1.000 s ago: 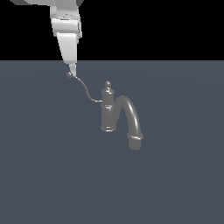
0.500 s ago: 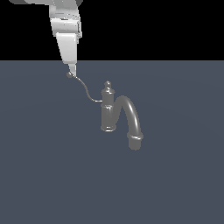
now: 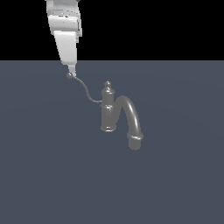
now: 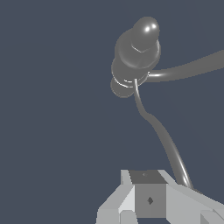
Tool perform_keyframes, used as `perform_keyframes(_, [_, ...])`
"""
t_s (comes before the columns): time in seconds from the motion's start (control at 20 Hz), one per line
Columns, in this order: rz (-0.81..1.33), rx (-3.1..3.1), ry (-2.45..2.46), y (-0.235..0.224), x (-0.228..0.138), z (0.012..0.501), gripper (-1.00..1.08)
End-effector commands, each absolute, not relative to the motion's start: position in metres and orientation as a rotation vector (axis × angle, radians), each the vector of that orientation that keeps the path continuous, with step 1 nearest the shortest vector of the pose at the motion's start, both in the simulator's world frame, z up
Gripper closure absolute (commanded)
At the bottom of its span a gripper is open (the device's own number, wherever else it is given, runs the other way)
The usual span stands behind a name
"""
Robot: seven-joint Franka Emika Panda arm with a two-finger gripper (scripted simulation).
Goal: Turn on the faucet by rotating a designated handle.
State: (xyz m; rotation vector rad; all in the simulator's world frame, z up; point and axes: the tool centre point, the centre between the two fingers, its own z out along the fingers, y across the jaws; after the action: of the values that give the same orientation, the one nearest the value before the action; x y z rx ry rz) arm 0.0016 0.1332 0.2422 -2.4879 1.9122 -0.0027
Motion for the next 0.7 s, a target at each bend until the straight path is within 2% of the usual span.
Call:
perform_keyframes(0.0, [0.001,-2.490,1.916,0.130,-0.007,0.242,1.08])
perform_keyframes(0.65, [0.000,-2.489,1.917,0.119,-0.044,0.242,1.08])
